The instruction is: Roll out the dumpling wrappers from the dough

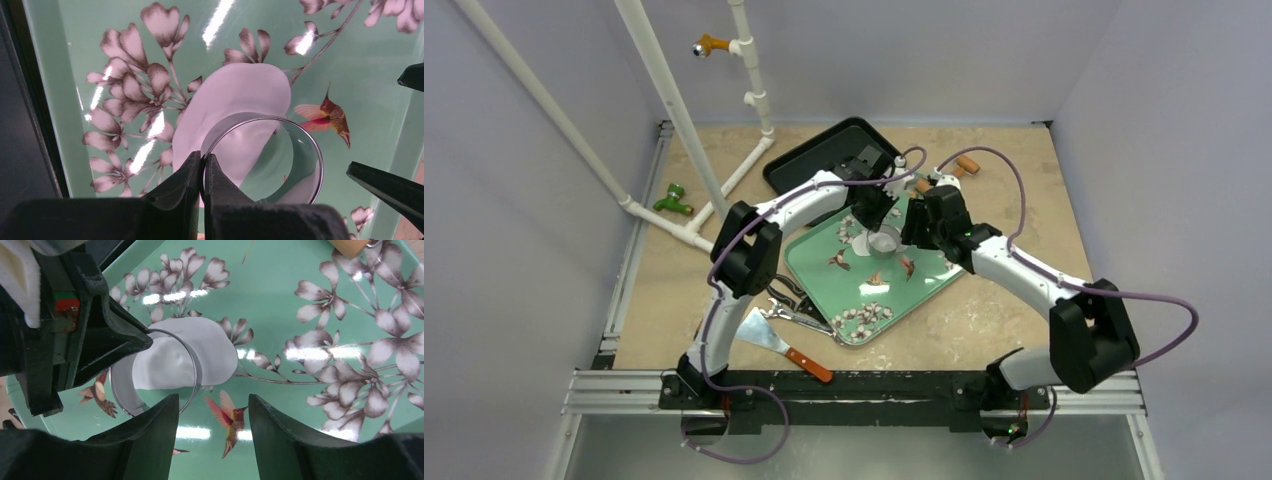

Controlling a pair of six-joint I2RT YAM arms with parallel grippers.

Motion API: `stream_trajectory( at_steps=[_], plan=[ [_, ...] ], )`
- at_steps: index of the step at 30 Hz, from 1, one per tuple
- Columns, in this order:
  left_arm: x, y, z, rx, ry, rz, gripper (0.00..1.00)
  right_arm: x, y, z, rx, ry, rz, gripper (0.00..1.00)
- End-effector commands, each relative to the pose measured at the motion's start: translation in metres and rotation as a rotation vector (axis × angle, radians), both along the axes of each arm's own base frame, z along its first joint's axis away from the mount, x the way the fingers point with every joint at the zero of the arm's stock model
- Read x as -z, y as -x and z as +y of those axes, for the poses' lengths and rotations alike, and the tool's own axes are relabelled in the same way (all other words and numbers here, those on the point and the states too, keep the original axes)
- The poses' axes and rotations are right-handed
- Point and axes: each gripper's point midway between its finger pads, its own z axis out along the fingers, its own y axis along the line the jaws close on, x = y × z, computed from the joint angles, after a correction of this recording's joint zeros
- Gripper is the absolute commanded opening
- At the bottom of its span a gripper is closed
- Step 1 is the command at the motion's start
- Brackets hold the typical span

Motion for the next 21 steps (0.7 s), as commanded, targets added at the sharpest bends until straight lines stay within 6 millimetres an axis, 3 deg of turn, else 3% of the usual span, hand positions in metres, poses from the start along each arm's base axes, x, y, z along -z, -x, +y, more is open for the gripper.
stream_trajectory(
  at_steps=[1, 8, 13, 20, 21],
  plan=[
    [-0.028, -0.026, -0.003, -0.047, 0.088, -0.096, 0.0, -0.025, -0.032, 0.023, -0.005, -0.096, -0.1, 0.52],
    [-0.033, -0.02, -0.006, -0.011, 0.118, -0.096, 0.0, -0.002, -0.043, 0.039, -0.047, -0.124, -0.095, 0.46],
    [-0.037, -0.017, -0.005, -0.002, 0.142, -0.106, 0.0, 0.016, -0.048, 0.04, -0.03, -0.109, -0.056, 0.29],
    [-0.051, -0.019, -0.014, 0.007, 0.194, -0.114, 0.0, 0.035, -0.046, 0.034, -0.018, -0.062, -0.022, 0.26],
    [-0.051, -0.02, -0.014, 0.005, 0.196, -0.116, 0.0, 0.032, -0.045, 0.035, -0.023, -0.068, -0.035, 0.21]
  ],
)
